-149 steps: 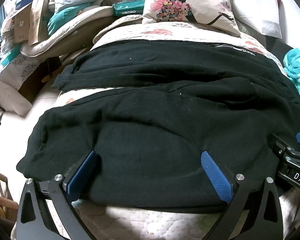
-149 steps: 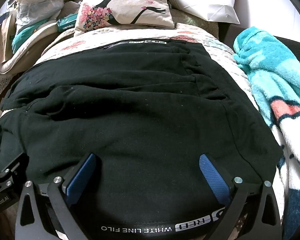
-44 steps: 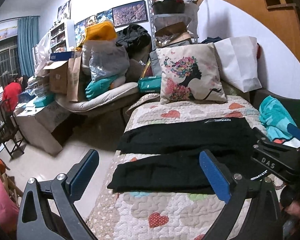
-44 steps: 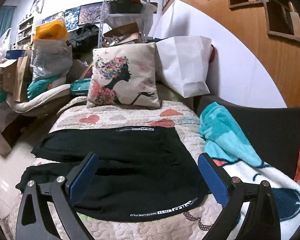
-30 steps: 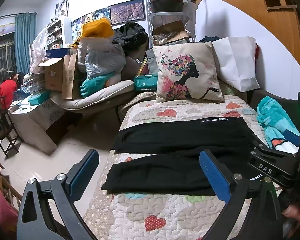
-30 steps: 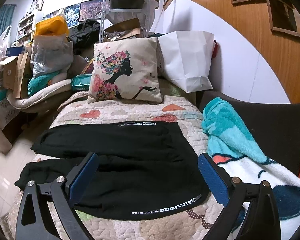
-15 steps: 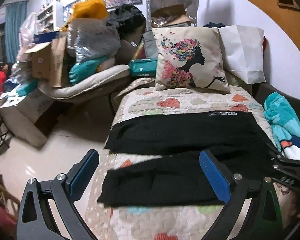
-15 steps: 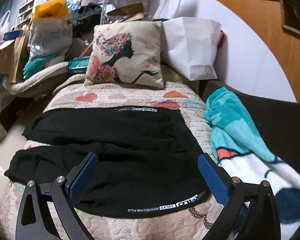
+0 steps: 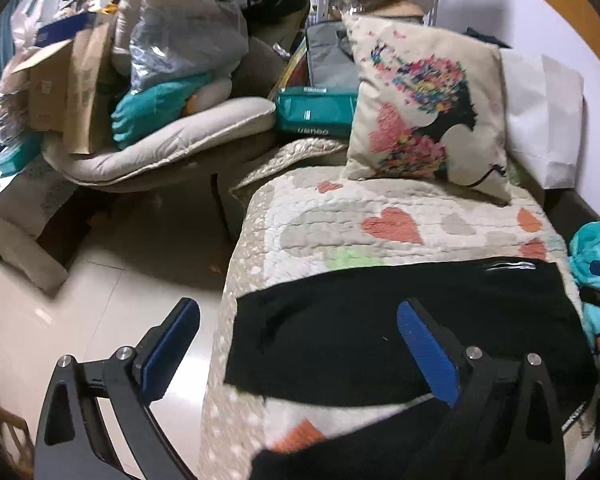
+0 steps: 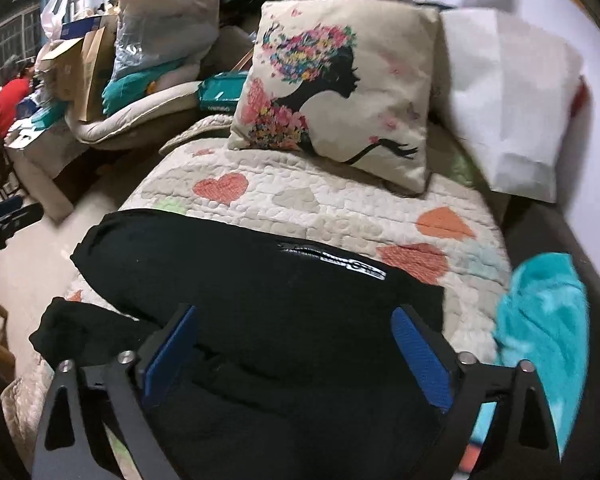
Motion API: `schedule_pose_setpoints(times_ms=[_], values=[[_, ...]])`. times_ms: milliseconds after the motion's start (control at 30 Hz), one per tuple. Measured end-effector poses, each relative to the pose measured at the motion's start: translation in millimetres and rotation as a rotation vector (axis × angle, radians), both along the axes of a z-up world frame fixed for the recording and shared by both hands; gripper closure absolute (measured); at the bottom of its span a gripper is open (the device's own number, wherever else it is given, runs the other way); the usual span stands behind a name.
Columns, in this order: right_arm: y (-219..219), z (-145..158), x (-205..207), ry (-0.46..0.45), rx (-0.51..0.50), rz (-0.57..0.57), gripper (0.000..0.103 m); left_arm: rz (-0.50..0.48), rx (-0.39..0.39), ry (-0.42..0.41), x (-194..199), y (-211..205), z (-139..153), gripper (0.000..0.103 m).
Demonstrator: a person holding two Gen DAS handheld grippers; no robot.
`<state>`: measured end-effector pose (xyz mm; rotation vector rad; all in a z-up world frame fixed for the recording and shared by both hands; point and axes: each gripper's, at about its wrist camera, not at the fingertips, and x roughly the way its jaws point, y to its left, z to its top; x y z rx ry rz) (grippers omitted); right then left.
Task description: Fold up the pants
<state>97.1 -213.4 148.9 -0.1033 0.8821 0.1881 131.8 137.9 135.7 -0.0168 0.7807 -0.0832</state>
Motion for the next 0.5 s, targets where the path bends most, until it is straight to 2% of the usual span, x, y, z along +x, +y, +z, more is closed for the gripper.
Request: schedule_pose_setpoints(times_ms=[67,200,367,500], values=[[-6.4,-7.7,17.8,0.029,0.032,0.013,0.016,-0.009,0.003,0.024,21.0,6.9,-12.6,0.004],[-14.4,-25.1,51.6,0.063,0.067,0.022,0.018,-0.011,-0.034,0.077,54.1,21.4,-36.4,0.004],[-13.8,-45.3,88.6,0.101,0.045,0.062,0.018,0.017,-0.114,0.122,89.9,45.9,-62.5,0.004],[-14.9,-65.0,116.6,0.147,0.041,0.095,0.018,-0.007,-0.093,0.144,108.2,44.4,-80.8,0.004]])
